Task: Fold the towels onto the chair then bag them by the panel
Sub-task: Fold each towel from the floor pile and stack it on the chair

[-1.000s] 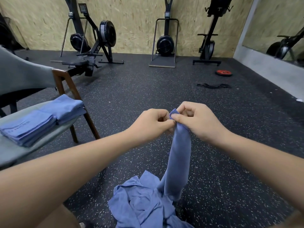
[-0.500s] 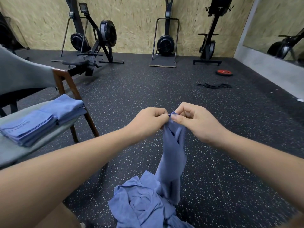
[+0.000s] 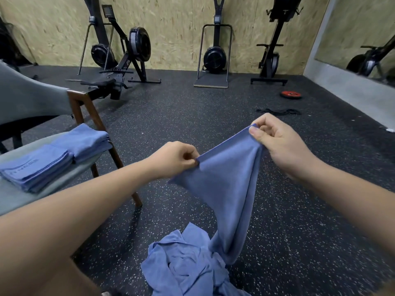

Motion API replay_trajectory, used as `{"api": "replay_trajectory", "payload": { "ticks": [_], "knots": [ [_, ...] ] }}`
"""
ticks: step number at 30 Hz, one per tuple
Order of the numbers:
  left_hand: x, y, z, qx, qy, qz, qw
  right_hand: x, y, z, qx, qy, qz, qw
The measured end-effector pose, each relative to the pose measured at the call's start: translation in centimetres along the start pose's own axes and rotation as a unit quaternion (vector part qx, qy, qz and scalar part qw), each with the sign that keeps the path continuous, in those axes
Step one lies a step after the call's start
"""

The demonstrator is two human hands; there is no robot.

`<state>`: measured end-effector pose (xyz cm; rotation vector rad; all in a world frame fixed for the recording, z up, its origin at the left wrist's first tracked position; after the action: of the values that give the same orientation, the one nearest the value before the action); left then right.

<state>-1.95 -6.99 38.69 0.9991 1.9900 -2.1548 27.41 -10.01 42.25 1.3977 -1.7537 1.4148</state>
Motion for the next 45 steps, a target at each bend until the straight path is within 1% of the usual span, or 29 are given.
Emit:
{"api": "replay_trajectory", "payload": {
  "ticks": [6,12,15,18,21,24,30,34,39,43,45],
  "knots": [
    [3.0,-1.8,-0.3,-0.029,-0.03,0.018,0.999,-0.4,-1.7,-0.4,-0.051,0.019,-0.059,0.997],
    [5.2,-2.8,0.0,-0.034,-0.075,0.032,0.996,-0.7,-2.9,-0.5,-0.091,0.027,-0.07,0.993],
    [5.9,-2.9,0.1,-0.047,-0.085,0.073,0.993,-0.9,-3.2,-0.5,-0.108,0.028,-0.057,0.992],
    [5.5,-3.2,0.2,-0.08,-0.092,0.129,0.984,-1.0,-3.6,-0.5,-0.133,0.029,-0.05,0.989],
    [4.0,-3.5,0.4,-0.126,-0.096,0.142,0.977,-1.0,-3.6,-0.5,-0.144,0.026,-0.046,0.988],
    [1.4,-3.5,0.8,-0.135,-0.077,0.192,0.969,-1.0,-3.0,-0.3,-0.135,0.025,-0.043,0.99],
    [-4.4,-2.8,2.0,-0.075,-0.012,0.277,0.958,0.6,-0.6,0.7,-0.086,0.009,-0.004,0.996],
    [-6.5,-2.0,2.2,-0.058,0.012,0.323,0.945,1.8,1.5,1.8,-0.049,-0.003,0.01,0.999],
    [-7.3,-1.5,2.4,-0.031,0.004,0.344,0.939,2.9,3.4,2.7,-0.005,-0.031,0.029,0.999],
    [-7.6,-1.5,2.5,-0.01,0.001,0.333,0.943,2.9,4.1,3.1,0.013,-0.031,0.027,0.999],
    [-7.7,-1.5,2.6,-0.012,0.005,0.324,0.946,2.9,4.2,3.2,0.021,-0.029,0.035,0.999]
  ]
}}
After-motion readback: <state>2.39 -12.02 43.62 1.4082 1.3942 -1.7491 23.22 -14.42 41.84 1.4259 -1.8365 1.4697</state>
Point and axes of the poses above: each hand's wrist, its own z-axis away from the middle knuckle, its own y-axis out of the palm, x = y × z, the point moved 1 cm from there along -z, towards the middle knuckle, and after that the axes turned 6 degrees about x, right-handed, at the moved point
